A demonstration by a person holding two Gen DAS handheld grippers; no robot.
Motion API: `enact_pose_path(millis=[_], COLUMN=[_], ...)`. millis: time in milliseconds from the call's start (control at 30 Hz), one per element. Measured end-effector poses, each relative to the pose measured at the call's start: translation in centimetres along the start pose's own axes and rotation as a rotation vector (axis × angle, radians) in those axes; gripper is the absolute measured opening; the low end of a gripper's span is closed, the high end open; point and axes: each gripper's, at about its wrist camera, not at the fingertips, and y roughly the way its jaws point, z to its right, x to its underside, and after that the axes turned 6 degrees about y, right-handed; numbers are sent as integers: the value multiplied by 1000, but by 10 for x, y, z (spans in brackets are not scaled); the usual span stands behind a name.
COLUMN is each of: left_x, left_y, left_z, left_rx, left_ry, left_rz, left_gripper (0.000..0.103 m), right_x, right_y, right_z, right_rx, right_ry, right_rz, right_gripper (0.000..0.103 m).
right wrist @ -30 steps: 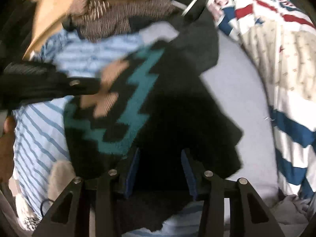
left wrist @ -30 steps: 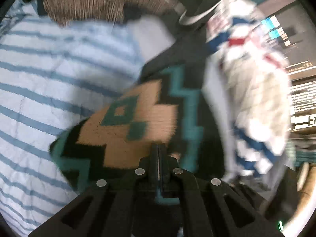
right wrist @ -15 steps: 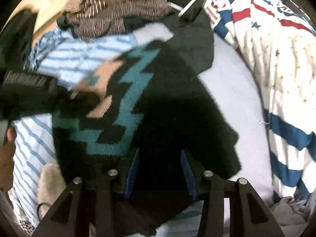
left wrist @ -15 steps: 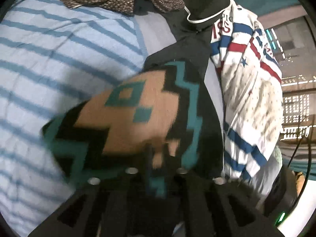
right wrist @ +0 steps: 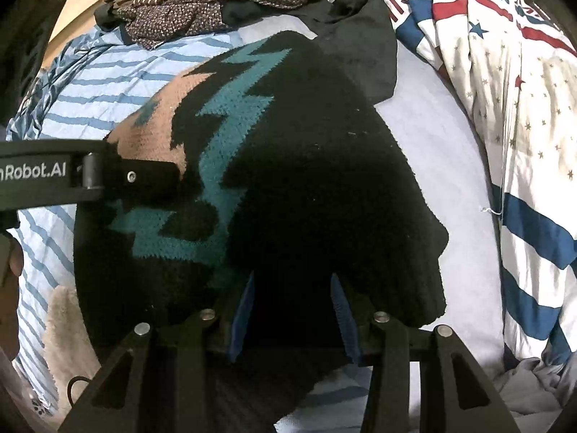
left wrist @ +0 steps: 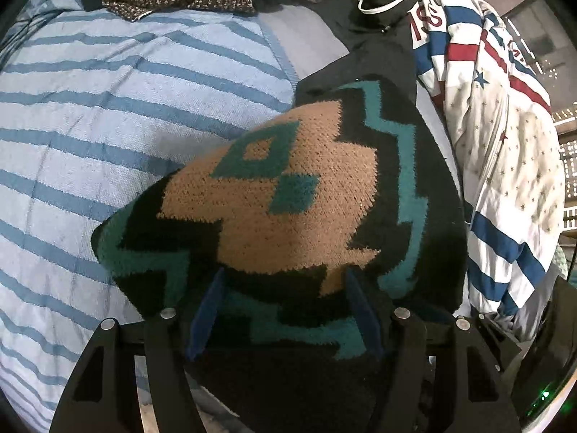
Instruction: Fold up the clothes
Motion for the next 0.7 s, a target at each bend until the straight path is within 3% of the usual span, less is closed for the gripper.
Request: enact_pose_path(millis=[67, 167, 233, 300, 333, 433, 600, 700], left_x=[5, 19, 30, 38, 41, 55, 64, 65], left_y=[-15, -44, -50, -43, -34, -3, 5, 4], left_z=[-3, -6, -2, 0, 6, 4, -13, -10], left_rx=[24, 118, 151, 151, 153, 105, 134, 115], left_ry=[-8, 4, 56, 89, 107, 112, 105, 134], left_rz=[-3, -10, -28, -61, -85, -136, -120, -110], left_gripper=[63, 52, 23, 11, 10, 5, 3, 3], right_x=[1, 5, 3, -2, -4, -6, -5, -10], right_y=[-15, -44, -56, -57, -56, -43, 12, 13], right_z=[9, 34, 50, 61, 65, 68, 64, 77], right_rx=[-29, -56, -22, -17, -20, -38, -16, -65], right_ry=[26, 89, 124, 174, 202, 247, 273, 349], right_rz=[11, 66, 103, 124, 132, 124, 31, 7], right_gripper=[49, 54, 54, 46, 39, 34, 33, 33])
